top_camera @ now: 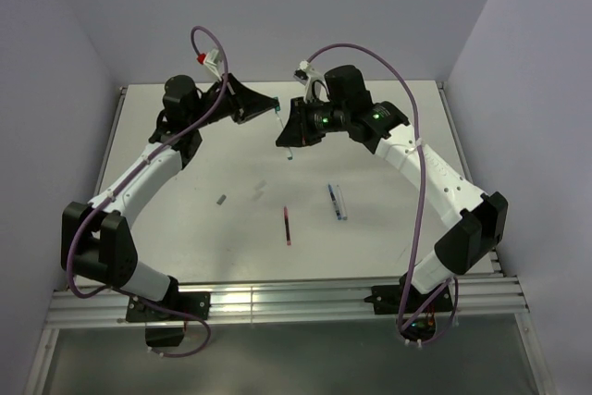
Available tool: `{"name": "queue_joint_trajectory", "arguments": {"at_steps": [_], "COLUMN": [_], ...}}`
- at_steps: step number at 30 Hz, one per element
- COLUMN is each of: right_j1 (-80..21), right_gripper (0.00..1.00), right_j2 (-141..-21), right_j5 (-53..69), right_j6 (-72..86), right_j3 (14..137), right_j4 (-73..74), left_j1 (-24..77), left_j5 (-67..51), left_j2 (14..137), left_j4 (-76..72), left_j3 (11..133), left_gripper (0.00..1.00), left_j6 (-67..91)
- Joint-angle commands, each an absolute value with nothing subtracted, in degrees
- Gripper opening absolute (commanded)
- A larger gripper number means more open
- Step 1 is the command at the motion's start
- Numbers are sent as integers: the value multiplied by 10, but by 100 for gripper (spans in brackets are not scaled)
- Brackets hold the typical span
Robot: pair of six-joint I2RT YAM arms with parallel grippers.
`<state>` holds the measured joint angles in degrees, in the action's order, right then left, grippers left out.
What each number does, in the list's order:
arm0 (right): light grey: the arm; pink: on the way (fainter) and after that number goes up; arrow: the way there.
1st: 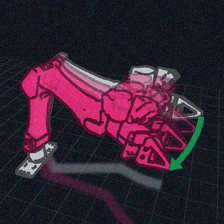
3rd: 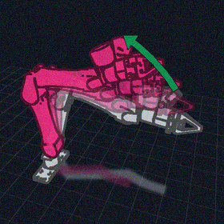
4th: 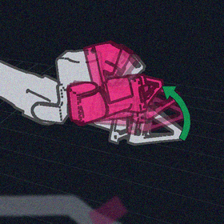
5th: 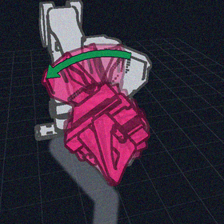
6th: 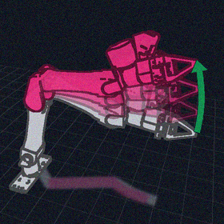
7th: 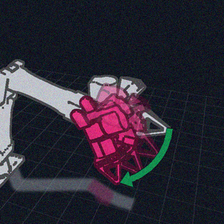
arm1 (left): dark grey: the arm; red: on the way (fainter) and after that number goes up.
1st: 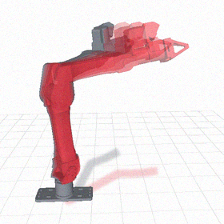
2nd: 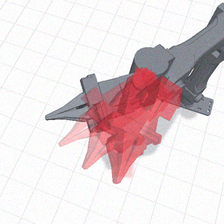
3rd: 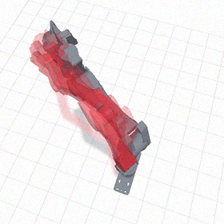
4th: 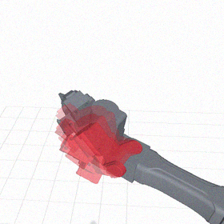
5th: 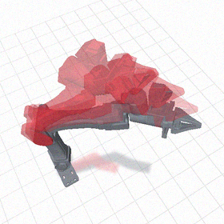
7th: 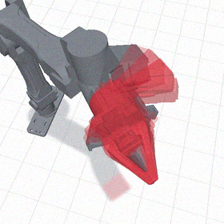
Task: Insert the pens into the pen caps
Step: Insert the pen cap onto the pen.
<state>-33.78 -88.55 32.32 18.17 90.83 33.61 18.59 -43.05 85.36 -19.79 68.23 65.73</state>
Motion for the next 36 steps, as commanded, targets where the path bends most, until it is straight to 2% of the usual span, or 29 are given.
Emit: {"name": "queue_joint_trajectory", "arguments": {"at_steps": [1, 18, 36], "right_j1": [-342, -341, -335], "right_gripper": [0, 0, 0], "right_j2": [-874, -860, -867], "right_j5": [316, 310, 312], "right_j6": [176, 168, 174], "right_j3": [916, 903, 910], "right_j4": [331, 331, 330], "left_j1": [190, 178, 180], "left_j5": [-429, -450, -456], "left_j2": [852, 849, 838], "left_j4": [-210, -260, -249], "left_j3": [701, 689, 669], "left_gripper": [0, 0, 0], "left_j6": [648, 687, 671]}}
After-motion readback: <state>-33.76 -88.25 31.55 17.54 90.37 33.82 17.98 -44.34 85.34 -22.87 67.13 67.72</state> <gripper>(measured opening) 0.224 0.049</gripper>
